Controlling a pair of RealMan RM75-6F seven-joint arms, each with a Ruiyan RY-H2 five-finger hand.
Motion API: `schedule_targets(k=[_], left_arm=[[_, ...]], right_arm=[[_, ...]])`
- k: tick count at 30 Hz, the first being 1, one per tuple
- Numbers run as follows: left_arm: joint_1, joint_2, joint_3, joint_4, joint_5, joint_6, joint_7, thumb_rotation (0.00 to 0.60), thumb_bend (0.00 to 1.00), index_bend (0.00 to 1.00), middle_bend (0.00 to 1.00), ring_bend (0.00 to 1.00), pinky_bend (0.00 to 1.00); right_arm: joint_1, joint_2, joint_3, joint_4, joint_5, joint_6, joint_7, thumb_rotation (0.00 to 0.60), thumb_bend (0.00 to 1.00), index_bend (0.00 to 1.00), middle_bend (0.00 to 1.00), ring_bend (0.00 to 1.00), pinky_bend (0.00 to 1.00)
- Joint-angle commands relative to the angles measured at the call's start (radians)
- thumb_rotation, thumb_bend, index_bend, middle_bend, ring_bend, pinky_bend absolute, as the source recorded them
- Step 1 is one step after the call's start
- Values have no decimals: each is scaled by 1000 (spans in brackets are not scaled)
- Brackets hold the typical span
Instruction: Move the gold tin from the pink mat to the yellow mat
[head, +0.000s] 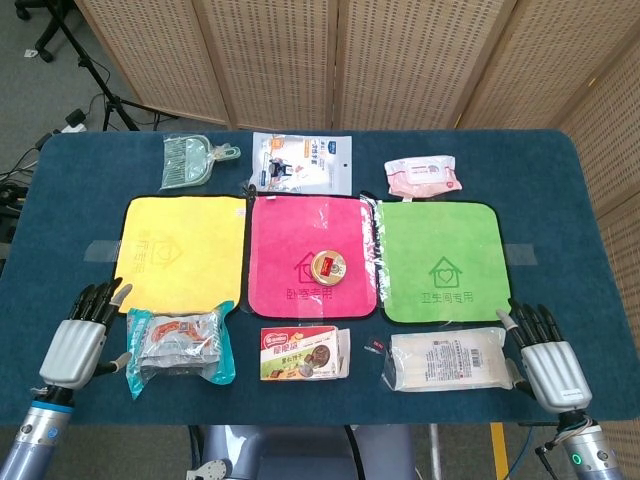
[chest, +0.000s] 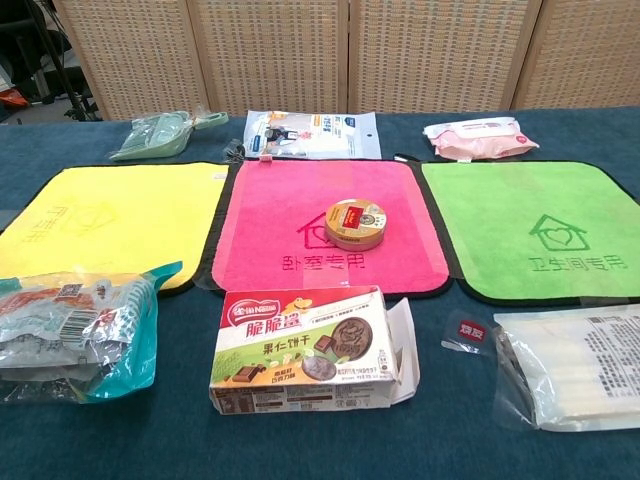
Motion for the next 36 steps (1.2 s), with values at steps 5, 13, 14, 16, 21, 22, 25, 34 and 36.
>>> schedule_targets(k=[5,13,14,16,21,22,25,34,36], left_arm=[[5,3,3,-8,11,13,7,600,133,35,0,0,0],[4,-2,8,-14,19,12,25,600,133,35,0,0,0],[4,-4,9,-15,21,12,28,600,133,35,0,0,0],[4,-5,14,-17,27,10,32,600,133,35,0,0,0],[2,-9,16,-16,34,9,35,600,134,35,0,0,0],[1,-10,16,-16,35,9,35,600,134,35,0,0,0],[0,-9,14,-23,43,16,34,600,136,35,0,0,0],[-59,51,-19,-72,58,-34,14,600,477,35,0,0,0],[-110,87,-51,-94,66,-79,27,600,659,35,0,0,0]], right_arm=[[-1,0,-1,1,-3,4,-2,600,466,80,0,0,0],[-8,6,-4,2,-9,18,6,600,466,80,0,0,0],[-9,7,-6,1,-12,20,7,600,466,80,0,0,0],[-10,8,-7,0,-18,25,9,600,466,80,0,0,0],[-10,9,-5,-2,-19,28,9,600,466,80,0,0,0],[-11,10,-5,-3,-17,28,10,600,466,80,0,0,0],[-12,13,-3,-5,-17,33,16,600,466,80,0,0,0],[-12,15,-1,-3,-14,32,23,600,466,80,0,0,0],[-11,14,-1,-3,-14,30,23,600,466,80,0,0,0]])
